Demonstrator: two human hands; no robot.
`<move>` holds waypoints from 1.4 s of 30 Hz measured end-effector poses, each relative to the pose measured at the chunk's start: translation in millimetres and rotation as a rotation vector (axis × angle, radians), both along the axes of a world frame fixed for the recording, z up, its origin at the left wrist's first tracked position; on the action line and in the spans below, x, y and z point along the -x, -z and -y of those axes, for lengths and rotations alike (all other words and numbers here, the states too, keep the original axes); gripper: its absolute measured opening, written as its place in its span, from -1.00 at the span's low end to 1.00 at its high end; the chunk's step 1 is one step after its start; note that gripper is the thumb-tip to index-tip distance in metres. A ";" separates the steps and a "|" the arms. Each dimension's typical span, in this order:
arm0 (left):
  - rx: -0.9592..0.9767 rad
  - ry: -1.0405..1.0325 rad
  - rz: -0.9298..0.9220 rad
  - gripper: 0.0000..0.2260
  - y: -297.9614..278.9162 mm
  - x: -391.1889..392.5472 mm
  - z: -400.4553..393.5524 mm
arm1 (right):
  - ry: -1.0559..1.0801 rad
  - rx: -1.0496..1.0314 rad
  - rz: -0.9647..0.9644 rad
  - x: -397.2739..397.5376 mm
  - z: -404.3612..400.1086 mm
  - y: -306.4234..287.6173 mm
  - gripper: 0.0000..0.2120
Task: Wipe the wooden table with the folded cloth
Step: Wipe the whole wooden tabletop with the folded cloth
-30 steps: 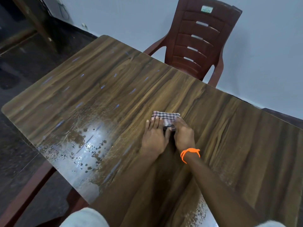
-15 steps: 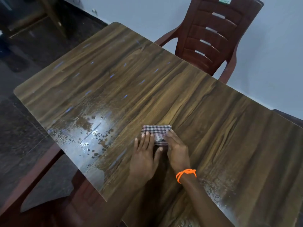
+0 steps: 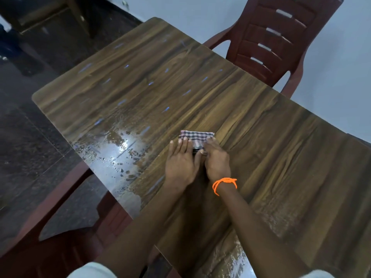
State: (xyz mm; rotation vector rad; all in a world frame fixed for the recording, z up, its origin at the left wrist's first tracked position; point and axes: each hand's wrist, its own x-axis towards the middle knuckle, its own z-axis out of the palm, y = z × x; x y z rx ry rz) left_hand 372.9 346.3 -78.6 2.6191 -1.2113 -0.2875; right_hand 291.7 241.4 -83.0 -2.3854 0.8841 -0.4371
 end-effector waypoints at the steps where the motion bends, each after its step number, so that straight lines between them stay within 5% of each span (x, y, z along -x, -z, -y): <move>1: 0.001 -0.010 -0.009 -0.43 -0.1 0.2 -11.4 | -0.024 0.004 -0.009 -0.8 -10.3 0.8 -0.69; 12: 0.003 0.011 -0.087 -0.36 3.4 75.7 -81.2 | -0.158 0.038 0.000 84.5 -54.0 9.2 -0.53; 18: -0.066 0.034 -0.025 -0.33 2.1 53.9 -50.1 | -0.030 -0.001 -0.007 47.1 -37.6 4.4 -0.59; 24: -0.086 -0.040 0.019 -0.38 -1.3 18.5 -83.9 | -0.144 0.017 -0.038 8.6 -67.1 2.9 -0.63; 32: -0.078 -0.004 -0.027 -0.29 7.6 62.8 -153.0 | -0.180 0.014 -0.038 58.3 -132.8 8.5 -0.59; 42: -0.215 0.156 0.000 -0.30 0.6 48.9 -117.0 | 0.054 0.011 -0.090 54.5 -115.9 -8.1 -0.75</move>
